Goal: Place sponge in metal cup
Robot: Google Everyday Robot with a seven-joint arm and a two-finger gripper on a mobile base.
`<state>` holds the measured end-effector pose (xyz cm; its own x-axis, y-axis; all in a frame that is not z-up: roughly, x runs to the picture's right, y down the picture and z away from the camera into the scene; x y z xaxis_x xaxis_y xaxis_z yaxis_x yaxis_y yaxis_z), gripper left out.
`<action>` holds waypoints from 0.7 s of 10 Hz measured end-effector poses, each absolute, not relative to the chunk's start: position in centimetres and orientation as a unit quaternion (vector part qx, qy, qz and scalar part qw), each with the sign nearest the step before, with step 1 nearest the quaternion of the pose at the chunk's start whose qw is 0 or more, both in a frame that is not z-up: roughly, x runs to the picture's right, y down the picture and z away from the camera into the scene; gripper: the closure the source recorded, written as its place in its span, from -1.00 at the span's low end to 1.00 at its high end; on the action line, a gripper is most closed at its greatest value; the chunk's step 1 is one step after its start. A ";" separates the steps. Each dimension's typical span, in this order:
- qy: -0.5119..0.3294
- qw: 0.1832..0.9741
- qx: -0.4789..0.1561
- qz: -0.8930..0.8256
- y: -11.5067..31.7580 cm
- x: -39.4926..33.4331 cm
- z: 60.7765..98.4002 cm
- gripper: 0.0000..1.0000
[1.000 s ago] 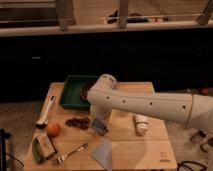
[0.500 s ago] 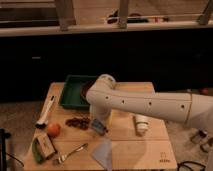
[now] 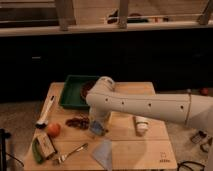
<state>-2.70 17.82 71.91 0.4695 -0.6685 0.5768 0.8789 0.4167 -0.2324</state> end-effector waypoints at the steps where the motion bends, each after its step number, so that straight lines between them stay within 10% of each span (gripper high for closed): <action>1: -0.198 0.818 -0.265 -0.471 18.0 -2.4 72.2 -0.60; 7: -0.178 0.826 -0.279 -0.457 17.9 -1.0 72.7 -0.60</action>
